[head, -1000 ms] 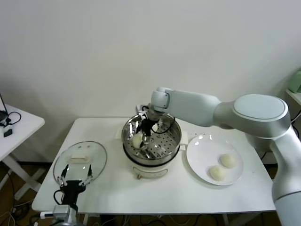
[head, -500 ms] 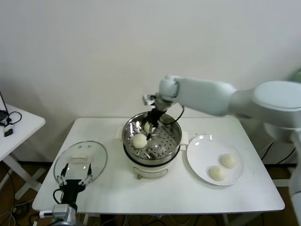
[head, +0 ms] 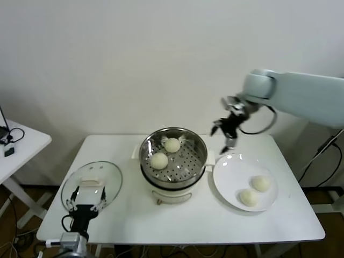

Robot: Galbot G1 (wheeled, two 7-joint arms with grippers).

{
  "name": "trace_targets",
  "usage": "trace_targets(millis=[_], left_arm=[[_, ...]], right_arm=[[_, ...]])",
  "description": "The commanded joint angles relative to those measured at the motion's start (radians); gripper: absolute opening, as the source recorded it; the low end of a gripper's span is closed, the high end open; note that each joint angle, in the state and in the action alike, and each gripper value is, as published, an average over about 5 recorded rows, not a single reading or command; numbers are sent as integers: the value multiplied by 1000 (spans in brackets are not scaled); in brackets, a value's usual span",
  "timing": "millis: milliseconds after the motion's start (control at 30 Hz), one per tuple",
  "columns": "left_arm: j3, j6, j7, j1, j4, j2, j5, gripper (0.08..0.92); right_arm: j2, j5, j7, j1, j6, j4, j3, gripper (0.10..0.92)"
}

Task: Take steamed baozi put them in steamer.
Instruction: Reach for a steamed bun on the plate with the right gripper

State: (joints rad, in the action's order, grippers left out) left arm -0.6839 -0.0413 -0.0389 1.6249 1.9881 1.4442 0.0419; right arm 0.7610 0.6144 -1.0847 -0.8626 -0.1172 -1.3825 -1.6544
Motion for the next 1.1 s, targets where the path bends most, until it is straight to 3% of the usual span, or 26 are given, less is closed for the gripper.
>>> trace_targets(millis=[33, 467, 1100], left_arm=[[1, 2, 1, 13, 1, 7, 16, 823], [-6, 0, -2, 31, 2, 24, 39, 823], [-7, 1, -3, 20, -23, 23, 41, 823]], right_arm=[[-342, -290, -7, 298, 14, -108, 199, 823], [-254, -463, 16, 669, 41, 41, 460, 823], [-134, -485, 41, 769, 53, 157, 516, 823]])
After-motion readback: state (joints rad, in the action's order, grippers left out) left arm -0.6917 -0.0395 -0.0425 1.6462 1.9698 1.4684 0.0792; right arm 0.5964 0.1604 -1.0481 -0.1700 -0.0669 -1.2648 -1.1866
